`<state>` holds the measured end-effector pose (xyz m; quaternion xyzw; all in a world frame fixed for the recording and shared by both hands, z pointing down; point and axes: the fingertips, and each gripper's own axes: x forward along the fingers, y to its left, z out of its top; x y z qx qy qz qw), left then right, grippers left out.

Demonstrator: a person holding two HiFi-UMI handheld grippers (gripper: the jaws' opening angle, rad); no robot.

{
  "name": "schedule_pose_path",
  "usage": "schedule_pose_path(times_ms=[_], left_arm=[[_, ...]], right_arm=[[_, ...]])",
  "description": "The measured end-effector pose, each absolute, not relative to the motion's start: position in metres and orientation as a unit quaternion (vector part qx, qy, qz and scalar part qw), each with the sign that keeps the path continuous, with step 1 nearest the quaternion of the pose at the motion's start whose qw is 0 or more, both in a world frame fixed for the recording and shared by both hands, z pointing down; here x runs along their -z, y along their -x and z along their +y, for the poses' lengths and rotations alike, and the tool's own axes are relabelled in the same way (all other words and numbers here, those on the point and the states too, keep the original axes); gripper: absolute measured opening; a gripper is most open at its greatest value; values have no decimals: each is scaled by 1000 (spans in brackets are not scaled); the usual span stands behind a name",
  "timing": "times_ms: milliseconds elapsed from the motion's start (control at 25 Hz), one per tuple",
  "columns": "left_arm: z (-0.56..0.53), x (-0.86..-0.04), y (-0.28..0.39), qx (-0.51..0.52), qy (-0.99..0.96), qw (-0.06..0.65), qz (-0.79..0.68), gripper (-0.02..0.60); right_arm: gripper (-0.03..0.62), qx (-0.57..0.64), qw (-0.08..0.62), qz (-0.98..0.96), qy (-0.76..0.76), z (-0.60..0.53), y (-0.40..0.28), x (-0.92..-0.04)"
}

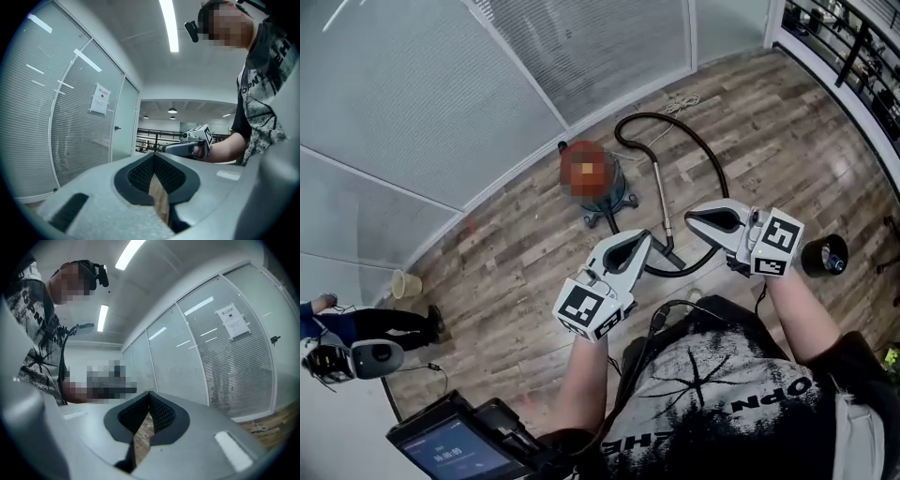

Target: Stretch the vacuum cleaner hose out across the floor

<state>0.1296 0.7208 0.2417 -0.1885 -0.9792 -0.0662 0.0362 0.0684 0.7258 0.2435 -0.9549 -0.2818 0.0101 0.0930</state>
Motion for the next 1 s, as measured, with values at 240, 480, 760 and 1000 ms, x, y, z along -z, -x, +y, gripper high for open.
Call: schedule_pose_path(times_ms=[240,480,760,1000], left_arm=[[745,-246,-93,65,205,39,-976,1],[769,-256,-81,74,208,52,-974,0],[806,-270,-78,90,189,47,-977,1],[851,-291,-91,110,138,38,-984,1]], right_arm=[[8,-20,112,-287,951,759,-15,-261],[8,-20,140,-296,945,778,5,-284],[8,8,151,-304,940,804,-4,-297],[8,34,171,-338,925,842,-31,-316]])
